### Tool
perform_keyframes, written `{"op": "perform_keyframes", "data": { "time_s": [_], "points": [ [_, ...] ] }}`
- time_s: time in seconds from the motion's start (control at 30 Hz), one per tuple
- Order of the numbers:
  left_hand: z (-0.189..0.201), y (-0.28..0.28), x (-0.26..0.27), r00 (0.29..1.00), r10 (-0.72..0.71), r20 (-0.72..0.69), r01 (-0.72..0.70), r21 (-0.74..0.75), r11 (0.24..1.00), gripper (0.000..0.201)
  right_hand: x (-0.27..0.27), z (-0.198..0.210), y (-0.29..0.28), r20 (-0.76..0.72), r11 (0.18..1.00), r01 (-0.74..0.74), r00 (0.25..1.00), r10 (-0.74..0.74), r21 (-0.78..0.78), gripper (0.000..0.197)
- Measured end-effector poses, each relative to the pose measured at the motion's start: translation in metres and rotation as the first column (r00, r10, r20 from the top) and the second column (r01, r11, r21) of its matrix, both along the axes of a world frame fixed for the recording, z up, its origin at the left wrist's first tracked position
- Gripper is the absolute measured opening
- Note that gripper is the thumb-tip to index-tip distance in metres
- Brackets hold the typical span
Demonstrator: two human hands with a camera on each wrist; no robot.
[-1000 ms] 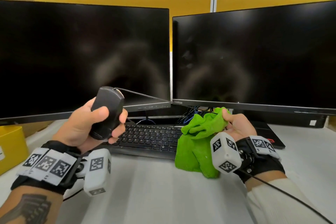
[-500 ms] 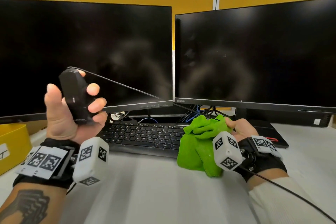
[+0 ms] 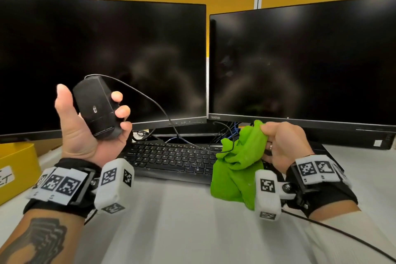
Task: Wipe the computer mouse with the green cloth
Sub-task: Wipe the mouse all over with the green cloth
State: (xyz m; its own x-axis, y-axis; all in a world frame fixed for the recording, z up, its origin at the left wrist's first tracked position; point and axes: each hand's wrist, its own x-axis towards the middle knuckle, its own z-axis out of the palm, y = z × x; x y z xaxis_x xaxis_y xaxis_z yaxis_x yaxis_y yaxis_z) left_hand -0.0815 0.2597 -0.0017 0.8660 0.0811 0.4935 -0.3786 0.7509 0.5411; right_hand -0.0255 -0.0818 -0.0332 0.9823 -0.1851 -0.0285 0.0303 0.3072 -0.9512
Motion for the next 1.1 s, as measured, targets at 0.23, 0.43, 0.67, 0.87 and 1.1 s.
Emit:
{"op": "perform_keyframes", "data": {
  "time_s": [0.23, 0.43, 0.67, 0.87, 1.1],
  "points": [
    [-0.010, -0.024, 0.008, 0.999, 0.038, -0.003, -0.035, 0.361, 0.932, 0.069, -0.014, 0.006, 0.004, 0.366, 0.846, -0.455, 0.864, 0.345, 0.278, 0.025],
    [-0.022, -0.055, 0.015, 0.993, 0.101, -0.061, -0.046, 0.594, 0.803, 0.066, -0.023, 0.007, 0.024, 0.472, 0.694, -0.633, 0.755, 0.455, 0.343, 0.033],
    [-0.037, -0.085, 0.018, 0.988, 0.156, 0.021, -0.116, 0.770, 0.628, 0.057, -0.028, 0.003, 0.048, 0.504, 0.622, -0.735, 0.659, 0.558, 0.271, 0.043],
    [-0.035, -0.087, 0.018, 0.925, 0.357, 0.130, -0.334, 0.728, 0.600, 0.033, -0.029, 0.008, 0.053, 0.307, 0.883, -0.464, 0.853, 0.423, 0.072, 0.040],
    [-0.033, -0.083, 0.019, 0.902, 0.401, 0.160, -0.386, 0.713, 0.585, 0.030, -0.021, 0.000, 0.055, 0.197, 0.939, -0.271, 0.929, 0.313, -0.213, 0.013]
  ]
}}
